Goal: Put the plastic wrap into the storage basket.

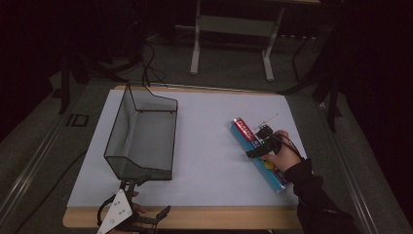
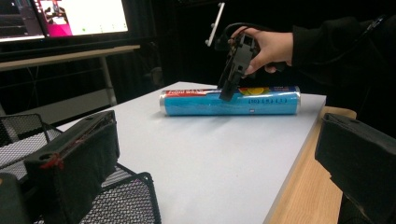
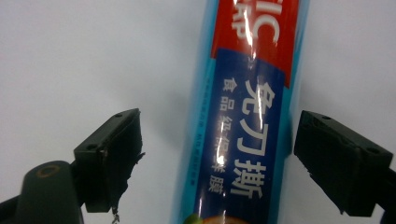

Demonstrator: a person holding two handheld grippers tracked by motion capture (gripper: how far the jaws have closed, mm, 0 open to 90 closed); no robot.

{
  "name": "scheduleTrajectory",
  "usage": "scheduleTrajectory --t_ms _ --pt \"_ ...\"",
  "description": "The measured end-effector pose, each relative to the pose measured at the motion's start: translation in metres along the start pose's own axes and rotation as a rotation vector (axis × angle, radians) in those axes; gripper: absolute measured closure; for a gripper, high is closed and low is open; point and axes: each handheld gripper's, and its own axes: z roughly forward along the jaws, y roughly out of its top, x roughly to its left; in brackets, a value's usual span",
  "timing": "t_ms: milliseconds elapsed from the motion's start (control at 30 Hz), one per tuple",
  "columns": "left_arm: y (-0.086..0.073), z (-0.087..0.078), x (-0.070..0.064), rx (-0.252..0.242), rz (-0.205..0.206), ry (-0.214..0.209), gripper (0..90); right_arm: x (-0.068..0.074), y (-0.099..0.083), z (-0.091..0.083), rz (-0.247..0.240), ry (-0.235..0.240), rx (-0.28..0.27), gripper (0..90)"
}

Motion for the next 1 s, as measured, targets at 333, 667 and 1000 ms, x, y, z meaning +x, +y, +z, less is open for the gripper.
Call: scheduleTrajectory --t_ms 333,667,1000 --pt "0.000 -0.001 0.000 -0.003 0.006 0.005 0.4 -0.009 0.004 0.018 0.069 -0.020 0.156 20.8" --pt "0.001 -0.001 0.000 -0.006 0.005 0.004 0.4 -0.010 0.011 0.030 0.084 -0.005 0.242 30.0" --pt "0.000 0.000 -0.001 -0.003 0.007 0.006 0.4 -0.008 0.013 0.030 0.109 -0.021 0.261 31.7"
